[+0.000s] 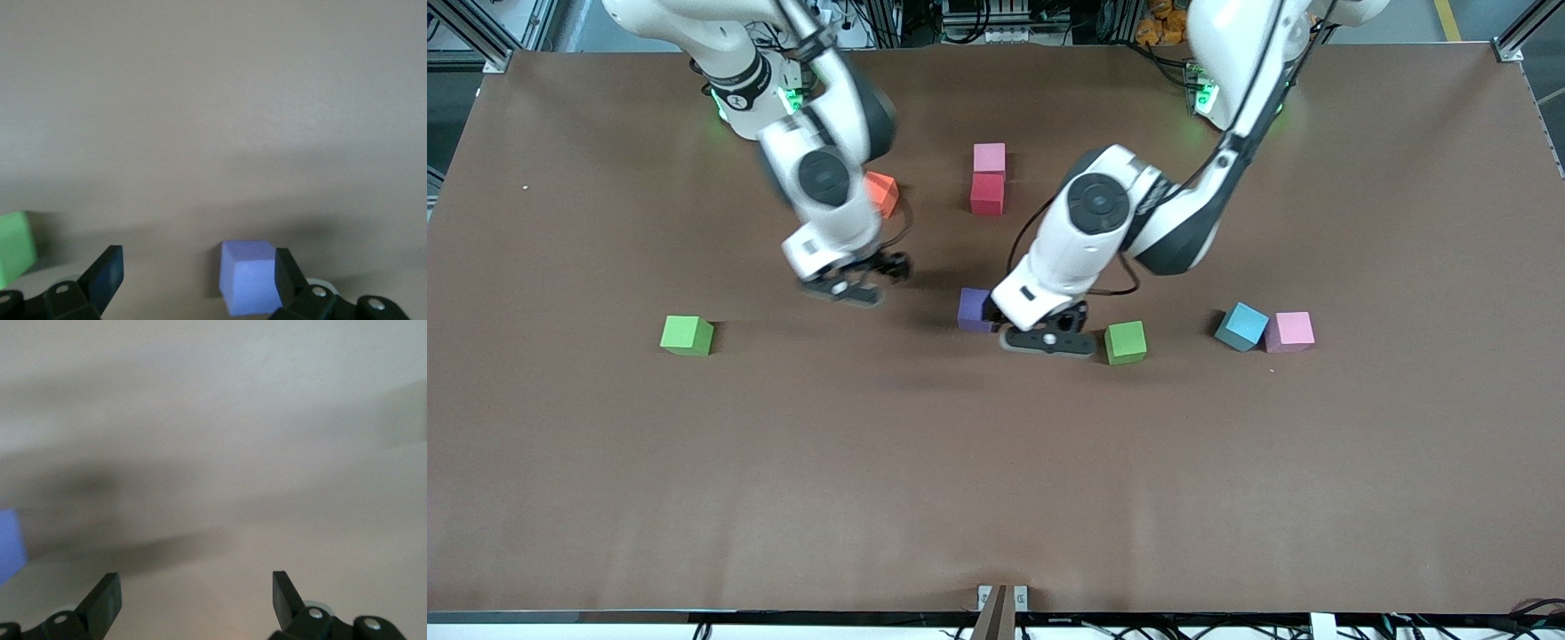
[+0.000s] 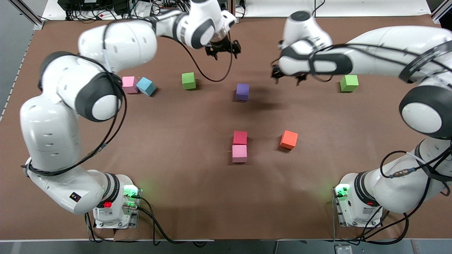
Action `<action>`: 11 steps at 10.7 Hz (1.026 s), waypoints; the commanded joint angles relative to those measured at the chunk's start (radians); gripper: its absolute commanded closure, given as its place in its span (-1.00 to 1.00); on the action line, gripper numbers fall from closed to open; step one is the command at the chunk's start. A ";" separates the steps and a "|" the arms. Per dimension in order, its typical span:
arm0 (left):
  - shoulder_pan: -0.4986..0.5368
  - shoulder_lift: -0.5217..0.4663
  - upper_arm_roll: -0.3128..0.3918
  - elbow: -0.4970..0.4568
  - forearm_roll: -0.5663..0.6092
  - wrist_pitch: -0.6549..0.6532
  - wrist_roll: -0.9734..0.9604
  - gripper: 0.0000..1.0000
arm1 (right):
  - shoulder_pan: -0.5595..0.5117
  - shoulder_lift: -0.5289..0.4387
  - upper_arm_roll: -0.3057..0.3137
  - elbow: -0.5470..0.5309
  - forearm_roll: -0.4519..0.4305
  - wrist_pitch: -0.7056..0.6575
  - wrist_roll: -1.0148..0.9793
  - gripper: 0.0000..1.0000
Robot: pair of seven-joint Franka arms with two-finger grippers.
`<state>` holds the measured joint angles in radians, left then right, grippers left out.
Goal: Arrange blocks into number 1
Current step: 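Reach the left gripper to the purple cube while the right gripper reaches green, then grasp the purple cube with the left gripper while the right gripper grasps green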
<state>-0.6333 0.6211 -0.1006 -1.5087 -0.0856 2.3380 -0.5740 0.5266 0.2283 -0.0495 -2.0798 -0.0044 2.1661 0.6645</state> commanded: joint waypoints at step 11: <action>-0.161 0.195 0.016 0.061 -0.026 0.066 -0.033 -1.00 | -0.600 0.129 0.020 0.006 -0.098 0.066 -0.671 -1.00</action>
<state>-0.7752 0.7945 -0.1002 -1.4727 -0.0856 2.4004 -0.5922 -0.0388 0.3016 -0.0496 -2.0975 -0.0830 2.2109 0.0109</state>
